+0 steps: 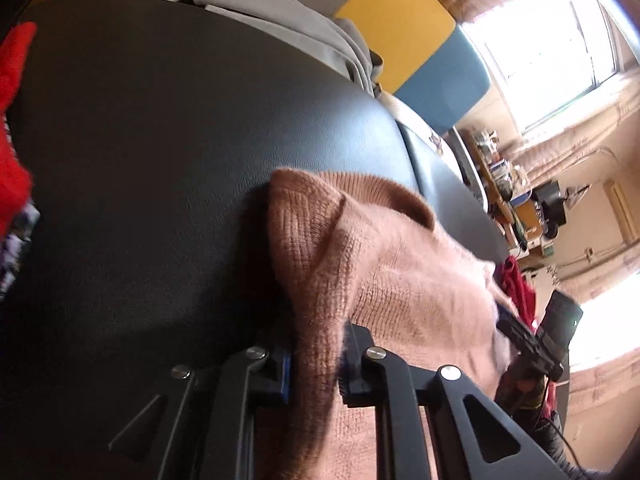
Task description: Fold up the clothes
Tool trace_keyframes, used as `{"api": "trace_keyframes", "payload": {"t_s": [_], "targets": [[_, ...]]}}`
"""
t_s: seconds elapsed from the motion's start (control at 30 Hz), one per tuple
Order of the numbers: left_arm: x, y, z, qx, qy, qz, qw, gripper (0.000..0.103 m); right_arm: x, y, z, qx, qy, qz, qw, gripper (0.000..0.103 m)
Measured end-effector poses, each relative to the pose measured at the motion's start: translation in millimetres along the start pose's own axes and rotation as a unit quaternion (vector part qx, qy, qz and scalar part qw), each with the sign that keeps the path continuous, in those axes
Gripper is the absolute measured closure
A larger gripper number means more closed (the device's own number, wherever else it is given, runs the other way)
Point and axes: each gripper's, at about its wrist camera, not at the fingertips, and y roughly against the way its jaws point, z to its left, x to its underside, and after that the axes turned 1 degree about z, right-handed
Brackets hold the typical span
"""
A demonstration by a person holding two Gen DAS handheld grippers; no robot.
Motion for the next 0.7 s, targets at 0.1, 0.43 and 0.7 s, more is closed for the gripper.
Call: {"api": "trace_keyframes", "payload": {"t_s": [0.1,0.43,0.7], "targets": [[-5.1,10.0,-3.8,-0.006,-0.007,-0.009,0.9999,0.088,8.2,25.5,-4.7,-0.014,0.015,0.028,0.999,0.01],[-23.3,29.9,-14.6,-0.022,-0.01,-0.023,0.9994,0.088,30.8,62.4,-28.8,0.001,0.054,0.106,0.993,0.01],[-19.9,36.9,-20.9,-0.006,0.0,-0.017,0.9998,0.088,56.8,50.9,-50.3,0.014,0.075,0.108,0.991,0.01]]}}
